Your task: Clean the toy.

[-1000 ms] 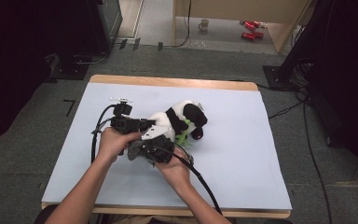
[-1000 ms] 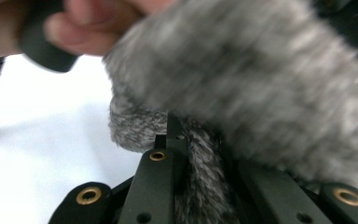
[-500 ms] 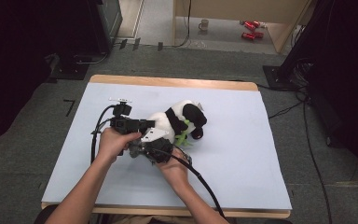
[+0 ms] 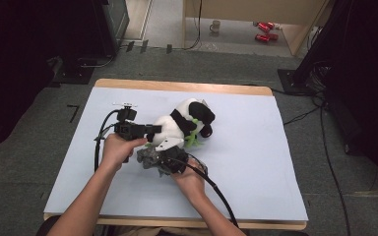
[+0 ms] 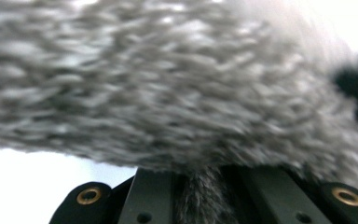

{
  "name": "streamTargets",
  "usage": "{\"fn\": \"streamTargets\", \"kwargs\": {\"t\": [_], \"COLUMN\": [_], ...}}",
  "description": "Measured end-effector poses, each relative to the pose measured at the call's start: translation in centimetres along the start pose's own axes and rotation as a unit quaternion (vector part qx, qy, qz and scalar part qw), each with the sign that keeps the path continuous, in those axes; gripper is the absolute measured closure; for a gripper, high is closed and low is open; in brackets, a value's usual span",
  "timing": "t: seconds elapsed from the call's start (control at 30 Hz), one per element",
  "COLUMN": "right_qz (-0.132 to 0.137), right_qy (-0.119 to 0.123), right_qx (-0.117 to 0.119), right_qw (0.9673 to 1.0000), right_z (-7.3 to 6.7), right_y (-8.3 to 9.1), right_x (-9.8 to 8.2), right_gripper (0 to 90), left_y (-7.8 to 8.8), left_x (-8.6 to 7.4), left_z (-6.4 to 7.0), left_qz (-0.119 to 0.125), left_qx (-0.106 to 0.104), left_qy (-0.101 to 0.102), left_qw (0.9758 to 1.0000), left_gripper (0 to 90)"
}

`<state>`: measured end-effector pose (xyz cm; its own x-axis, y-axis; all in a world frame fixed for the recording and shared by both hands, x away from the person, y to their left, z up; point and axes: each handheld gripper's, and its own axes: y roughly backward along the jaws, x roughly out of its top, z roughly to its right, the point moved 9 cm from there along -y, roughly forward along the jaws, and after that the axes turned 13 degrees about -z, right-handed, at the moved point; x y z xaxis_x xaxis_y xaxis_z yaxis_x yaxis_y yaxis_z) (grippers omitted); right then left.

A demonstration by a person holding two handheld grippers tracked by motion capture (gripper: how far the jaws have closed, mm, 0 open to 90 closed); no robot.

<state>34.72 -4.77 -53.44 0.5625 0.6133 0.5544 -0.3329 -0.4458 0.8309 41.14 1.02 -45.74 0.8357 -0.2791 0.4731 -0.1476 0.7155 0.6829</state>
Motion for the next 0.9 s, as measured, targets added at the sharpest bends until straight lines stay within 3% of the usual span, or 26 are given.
{"fn": "streamTargets", "kwargs": {"t": [0.27, 0.43, 0.57, 0.8, 0.9], "right_qz": [-0.020, -0.028, -0.023, -0.005, 0.001], "right_qy": [0.008, 0.000, -0.015, -0.018, -0.023], "right_qx": [0.001, 0.003, 0.018, 0.018, 0.023], "right_qw": [0.9998, 0.9996, 0.9995, 0.9997, 0.9995], "right_z": [0.4, 1.0, 1.6, 3.2, 4.1], "right_y": [0.9, 1.9, 3.1, 6.4, 7.7], "right_x": [-0.7, -1.3, -1.7, -2.2, -2.5], "right_gripper": [81.4, 81.3, 81.2, 81.2, 81.0], "left_y": [0.1, 0.5, 0.6, 1.2, 1.4], "left_x": [0.1, 0.3, 0.4, 0.9, 1.2], "left_z": [-0.2, -0.5, -0.6, -0.5, -0.9], "left_qz": [0.004, 0.016, 0.026, 0.053, 0.058], "left_qx": [0.002, 0.012, 0.018, 0.032, 0.032], "left_qy": [-0.002, -0.008, -0.019, -0.042, -0.040], "left_qw": [1.0000, 0.9998, 0.9993, 0.9972, 0.9970], "left_gripper": [71.0, 71.0, 71.3, 72.0, 72.8]}}
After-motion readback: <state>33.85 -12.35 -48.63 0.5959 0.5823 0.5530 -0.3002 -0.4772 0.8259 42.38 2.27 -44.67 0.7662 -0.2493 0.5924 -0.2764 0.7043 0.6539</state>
